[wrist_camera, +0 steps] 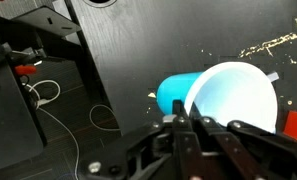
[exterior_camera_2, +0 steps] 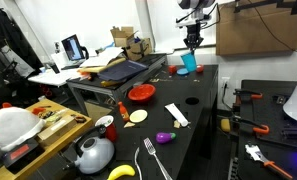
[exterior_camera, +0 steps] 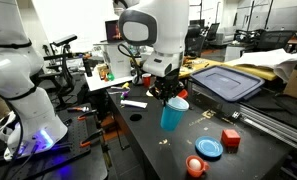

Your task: Move the stacked blue cups to the right.

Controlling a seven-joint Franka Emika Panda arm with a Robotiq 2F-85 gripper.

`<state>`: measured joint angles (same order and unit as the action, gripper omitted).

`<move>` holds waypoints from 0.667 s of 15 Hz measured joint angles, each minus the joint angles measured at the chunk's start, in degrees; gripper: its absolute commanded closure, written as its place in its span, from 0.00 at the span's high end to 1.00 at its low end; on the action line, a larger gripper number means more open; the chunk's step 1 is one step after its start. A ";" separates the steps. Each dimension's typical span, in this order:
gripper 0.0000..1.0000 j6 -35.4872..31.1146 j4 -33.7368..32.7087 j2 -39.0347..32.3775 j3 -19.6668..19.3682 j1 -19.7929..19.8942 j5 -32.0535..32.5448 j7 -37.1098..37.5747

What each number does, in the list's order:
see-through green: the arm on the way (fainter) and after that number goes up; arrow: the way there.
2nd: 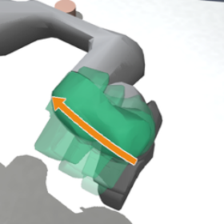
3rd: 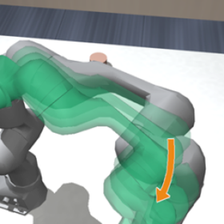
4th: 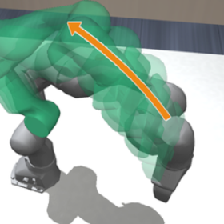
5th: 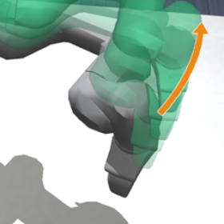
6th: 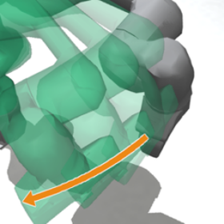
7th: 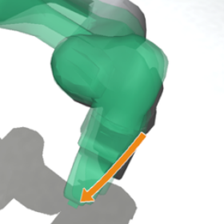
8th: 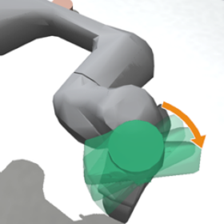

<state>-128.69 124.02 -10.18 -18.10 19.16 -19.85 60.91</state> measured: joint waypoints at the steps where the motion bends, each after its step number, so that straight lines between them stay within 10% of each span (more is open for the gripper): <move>1: 0.01 -0.62 -0.67 -1.28 -0.21 0.18 -1.25 0.00; 10: 0.01 -11.25 -0.56 -8.11 -3.41 0.74 -2.77 0.21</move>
<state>-139.94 123.46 -18.29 -21.50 19.91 -22.61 61.13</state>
